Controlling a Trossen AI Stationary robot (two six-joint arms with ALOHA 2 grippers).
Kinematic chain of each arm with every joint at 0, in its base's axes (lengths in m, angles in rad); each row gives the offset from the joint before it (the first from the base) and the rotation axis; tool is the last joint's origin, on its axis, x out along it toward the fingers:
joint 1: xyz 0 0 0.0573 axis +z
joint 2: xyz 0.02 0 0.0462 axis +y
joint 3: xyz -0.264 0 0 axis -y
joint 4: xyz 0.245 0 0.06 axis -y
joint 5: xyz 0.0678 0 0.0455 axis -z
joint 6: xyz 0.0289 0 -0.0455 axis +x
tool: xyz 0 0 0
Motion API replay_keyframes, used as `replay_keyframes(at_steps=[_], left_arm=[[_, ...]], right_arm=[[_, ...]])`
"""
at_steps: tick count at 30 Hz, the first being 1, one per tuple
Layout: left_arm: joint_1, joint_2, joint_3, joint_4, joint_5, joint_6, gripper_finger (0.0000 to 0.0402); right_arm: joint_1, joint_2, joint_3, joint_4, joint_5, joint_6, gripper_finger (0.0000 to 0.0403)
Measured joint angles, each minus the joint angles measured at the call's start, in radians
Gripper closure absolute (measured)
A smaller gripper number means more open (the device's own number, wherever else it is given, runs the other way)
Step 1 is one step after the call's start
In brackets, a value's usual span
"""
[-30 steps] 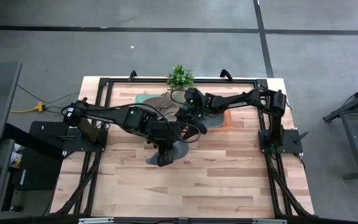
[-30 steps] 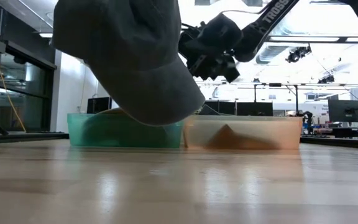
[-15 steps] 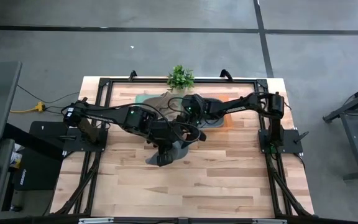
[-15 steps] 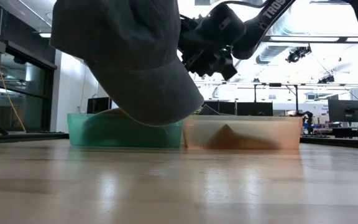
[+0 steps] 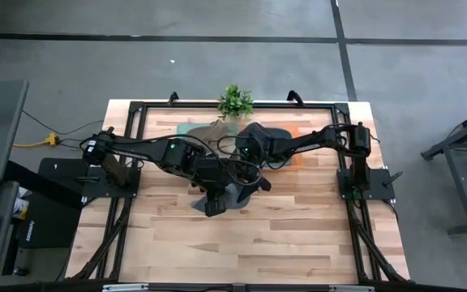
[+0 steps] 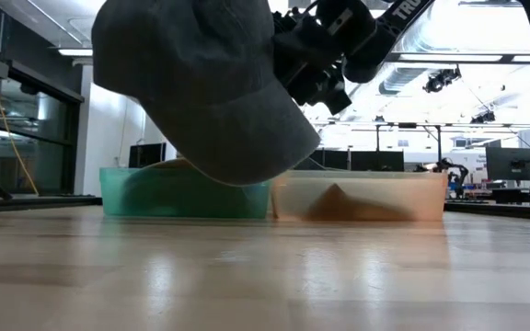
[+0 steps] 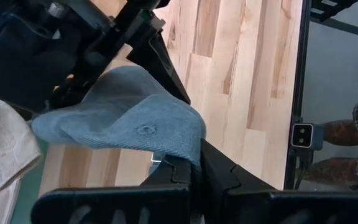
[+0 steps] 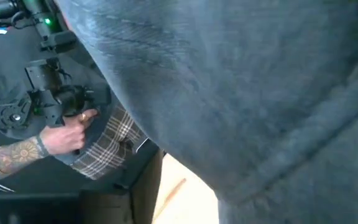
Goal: Pick & Place hat
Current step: Put the blue cap into the orange bin
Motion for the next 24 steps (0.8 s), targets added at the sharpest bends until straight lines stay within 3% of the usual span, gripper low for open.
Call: replay_keyframes(at_steps=[11, 18, 24], left_arm=[[0.0, 0.0, 0.0, 0.0, 0.0, -0.001, 0.0402], [0.0, 0.0, 0.0, 0.0, 0.0, -0.001, 0.0402], [0.0, 0.0, 0.0, 0.0, 0.001, -0.001, 0.0401]], right_arm=[[0.014, 0.0, 0.0, 0.004, -0.005, 0.037, 0.0303], [0.014, 0.0, 0.0, 0.005, -0.021, 0.047, 0.0387], [0.014, 0.0, 0.0, 0.007, -0.019, 0.04, 0.0391]])
